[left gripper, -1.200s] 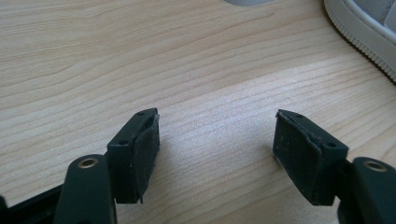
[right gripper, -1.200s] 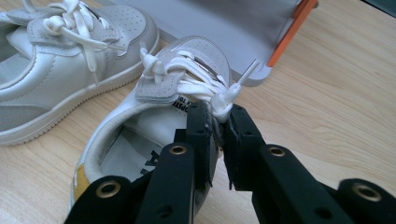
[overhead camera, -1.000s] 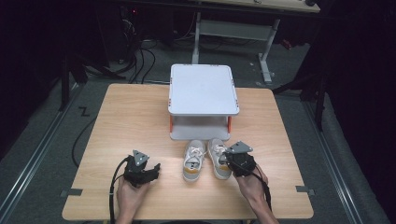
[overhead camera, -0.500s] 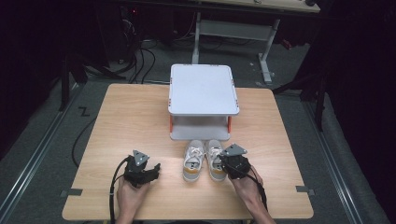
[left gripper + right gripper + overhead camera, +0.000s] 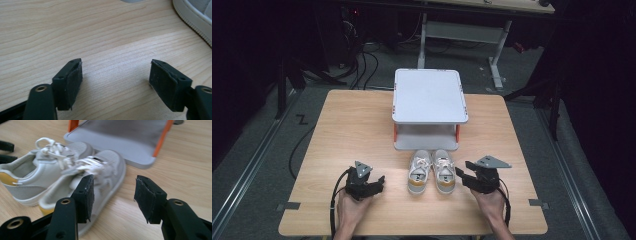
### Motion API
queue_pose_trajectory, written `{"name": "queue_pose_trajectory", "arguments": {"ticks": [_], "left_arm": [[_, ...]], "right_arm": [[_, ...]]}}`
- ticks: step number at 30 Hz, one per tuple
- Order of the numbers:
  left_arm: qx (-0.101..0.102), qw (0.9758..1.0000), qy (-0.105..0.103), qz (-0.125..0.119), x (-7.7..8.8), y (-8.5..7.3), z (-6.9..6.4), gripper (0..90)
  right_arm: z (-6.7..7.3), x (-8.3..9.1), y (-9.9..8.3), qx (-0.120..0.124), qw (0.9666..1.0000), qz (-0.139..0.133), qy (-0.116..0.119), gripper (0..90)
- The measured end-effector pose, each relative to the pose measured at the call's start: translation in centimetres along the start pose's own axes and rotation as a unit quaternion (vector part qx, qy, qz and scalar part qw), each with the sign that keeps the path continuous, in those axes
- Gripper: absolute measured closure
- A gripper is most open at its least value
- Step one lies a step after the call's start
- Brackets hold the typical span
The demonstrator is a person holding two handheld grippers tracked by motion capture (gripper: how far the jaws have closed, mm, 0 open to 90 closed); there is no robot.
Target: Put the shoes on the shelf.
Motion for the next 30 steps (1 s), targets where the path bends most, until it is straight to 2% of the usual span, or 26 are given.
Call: {"name": "queue_pose_trajectory", "arguments": {"ticks": [2, 4, 5, 6, 7, 8, 9, 10, 14, 15, 18, 21, 24, 28, 30], "left_arm": [[0.007, 1.0000, 0.001, -0.001, 0.0, 0.0, 0.0, 25.5], [-0.003, 0.9999, 0.015, 0.007, 0.2, 0.0, -0.2, 29.6], [-0.003, 0.9999, 0.015, 0.007, 0.2, 0.0, -0.2, 29.8], [0.002, 0.9999, 0.016, 0.002, 0.2, -0.1, -0.3, 29.9], [0.009, 0.9999, 0.015, 0.001, 0.3, 0.0, -0.2, 30.3], [0.015, 0.9998, 0.010, 0.001, 0.3, 0.0, -0.2, 30.6], [0.031, 0.9995, 0.001, -0.002, 0.5, 0.1, -0.2, 30.9], [0.030, 0.9995, -0.002, -0.004, 0.6, 0.2, -0.3, 30.5], [0.023, 0.9996, -0.014, -0.010, 0.9, 0.8, -1.1, 30.1], [0.016, 0.9996, -0.019, -0.014, 1.2, 1.4, -1.7, 30.0], [0.010, 0.9990, -0.037, -0.025, 1.6, 2.1, -2.7, 30.1], [0.001, 0.9984, -0.050, -0.027, 1.9, 2.8, -3.6, 29.7], [-0.003, 0.9986, -0.047, -0.025, 2.1, 3.5, -4.5, 32.3], [0.001, 0.9974, -0.069, -0.022, 2.4, 4.3, -5.8, 32.6], [-0.005, 0.9962, -0.085, -0.018, 2.5, 4.8, -6.6, 32.4]], "right_arm": [[-1.3, 0.5, -0.6, -0.021, 0.9997, -0.011, 0.004, 49.8], [-2.5, 0.9, -1.1, -0.042, 0.9989, -0.021, 0.000, 50.5], [-2.5, 0.9, -1.1, -0.042, 0.9989, -0.021, 0.000, 50.5], [-3.7, 1.0, -1.6, -0.045, 0.9983, -0.019, -0.032, 51.7], [-4.2, 0.8, -1.8, -0.043, 0.9978, -0.013, -0.048, 52.1], [-4.6, 0.6, -2.0, -0.044, 0.9974, -0.006, -0.057, 52.3], [-5.0, 0.4, -2.1, -0.042, 0.9970, 0.002, -0.065, 52.6], [-5.6, 0.1, -2.5, -0.032, 0.9955, 0.019, -0.088, 53.1], [-7.0, -0.5, -3.6, -0.017, 0.9907, 0.044, -0.128, 53.7], [-7.4, -0.5, -3.8, -0.017, 0.9898, 0.045, -0.134, 54.3], [-8.2, -0.6, -4.2, -0.031, 0.9888, 0.046, -0.139, 54.8], [-8.3, -0.9, -4.4, -0.026, 0.9882, 0.051, -0.142, 54.7], [-8.3, -1.1, -4.4, -0.023, 0.9878, 0.055, -0.144, 54.4], [-8.6, -1.2, -4.4, -0.033, 0.9889, 0.053, -0.135, 53.0], [-8.7, -1.2, -4.4, -0.039, 0.9891, 0.052, -0.132, 52.1]]}}
Point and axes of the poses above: each handheld gripper's, and its own axes: x roughly backward along the jaws, y roughly out of its top, z roughly to its left, the point moved 1 cm from there along -x, roughly forward along the jaws, and after that the axes turned 10 degrees about -z, right-handed, at the moved point
